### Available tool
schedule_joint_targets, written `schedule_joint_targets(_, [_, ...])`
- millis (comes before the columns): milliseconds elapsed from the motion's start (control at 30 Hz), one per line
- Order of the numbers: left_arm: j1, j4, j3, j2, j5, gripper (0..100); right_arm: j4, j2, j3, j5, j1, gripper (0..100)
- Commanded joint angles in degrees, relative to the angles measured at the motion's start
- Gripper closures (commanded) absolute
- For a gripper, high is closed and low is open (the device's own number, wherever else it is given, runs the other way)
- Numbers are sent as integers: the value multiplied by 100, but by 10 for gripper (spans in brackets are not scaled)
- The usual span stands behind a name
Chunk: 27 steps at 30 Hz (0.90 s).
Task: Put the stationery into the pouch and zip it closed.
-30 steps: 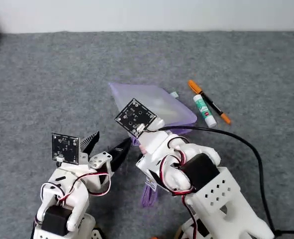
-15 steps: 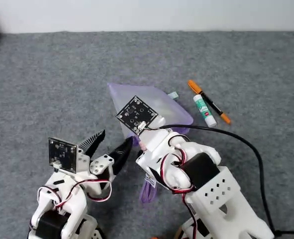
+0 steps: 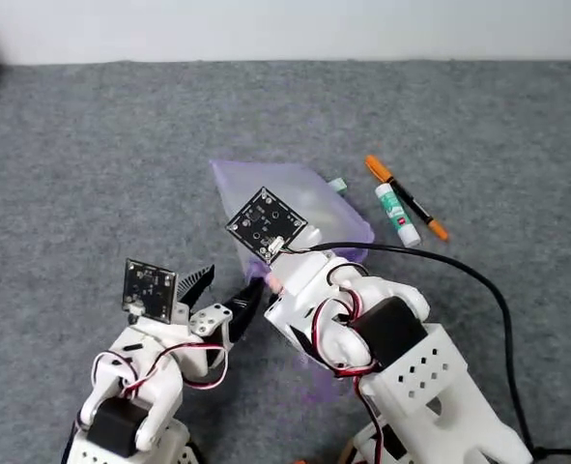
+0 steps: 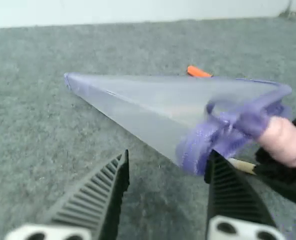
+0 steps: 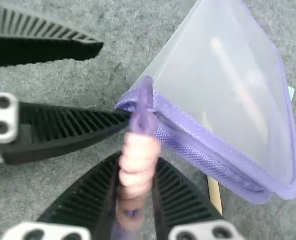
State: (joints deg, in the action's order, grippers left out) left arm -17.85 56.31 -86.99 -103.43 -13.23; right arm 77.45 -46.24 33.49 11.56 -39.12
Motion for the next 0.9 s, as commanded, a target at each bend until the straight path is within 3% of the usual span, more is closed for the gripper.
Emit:
schedule_joint_targets(0, [9, -466, -84, -44, 9, 768, 57, -171, -70, 53, 31, 991])
schedule_joint_targets(233, [9, -571, -119, -44, 9, 777, 66, -163, -70, 44, 31, 991])
schedule_joint_targets(500, [-44, -589, -154, -44, 9, 909, 497, -171, -70, -35, -356, 991])
schedule_joint_targets(867, [-44, -598, -435, -44, 9, 921, 558, -207, -62, -334, -541, 991])
